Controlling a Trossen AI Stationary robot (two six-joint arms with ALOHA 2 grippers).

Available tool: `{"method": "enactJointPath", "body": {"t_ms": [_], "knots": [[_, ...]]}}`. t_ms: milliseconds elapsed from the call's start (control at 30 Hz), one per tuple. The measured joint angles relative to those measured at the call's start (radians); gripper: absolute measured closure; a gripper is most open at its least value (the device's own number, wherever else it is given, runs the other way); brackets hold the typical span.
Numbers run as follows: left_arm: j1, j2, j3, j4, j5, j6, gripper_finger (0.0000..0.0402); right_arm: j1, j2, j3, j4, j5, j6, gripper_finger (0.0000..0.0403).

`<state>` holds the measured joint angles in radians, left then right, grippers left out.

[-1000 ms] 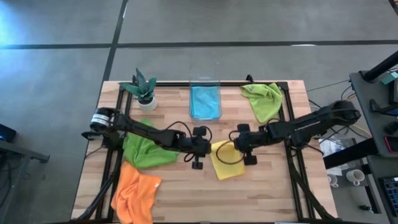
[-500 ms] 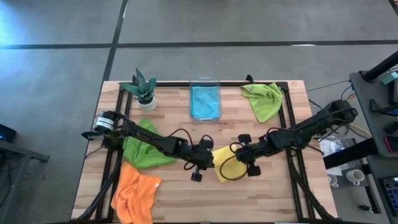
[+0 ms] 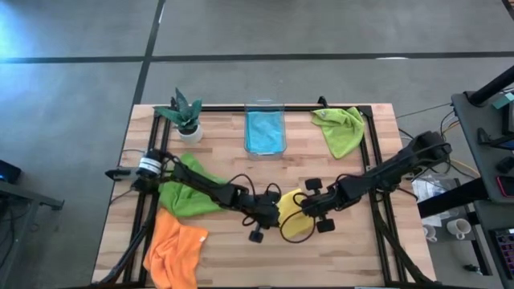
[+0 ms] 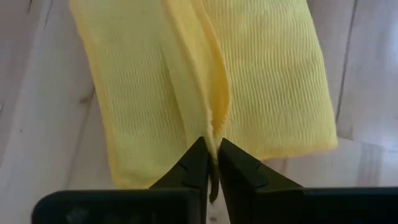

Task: Fold microfiber towels
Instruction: Fold the yellow microfiber cloth

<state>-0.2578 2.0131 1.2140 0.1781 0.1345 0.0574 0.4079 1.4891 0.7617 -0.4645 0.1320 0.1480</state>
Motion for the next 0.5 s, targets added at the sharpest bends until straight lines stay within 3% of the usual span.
{"method": "enactJointPath", "body": {"t_ms": [300, 500], "knots": [[-0.006, 0.000, 0.003, 0.052, 0.020, -0.057, 0.0399, 0.011, -0.003, 0.043, -0.080, -0.007, -0.018, 0.0308], [-0.006, 0.000, 0.017, 0.050, 0.057, -0.162, 0.0334, 0.011, -0.008, 0.152, -0.221, 0.000, -0.067, 0.0254]]}}
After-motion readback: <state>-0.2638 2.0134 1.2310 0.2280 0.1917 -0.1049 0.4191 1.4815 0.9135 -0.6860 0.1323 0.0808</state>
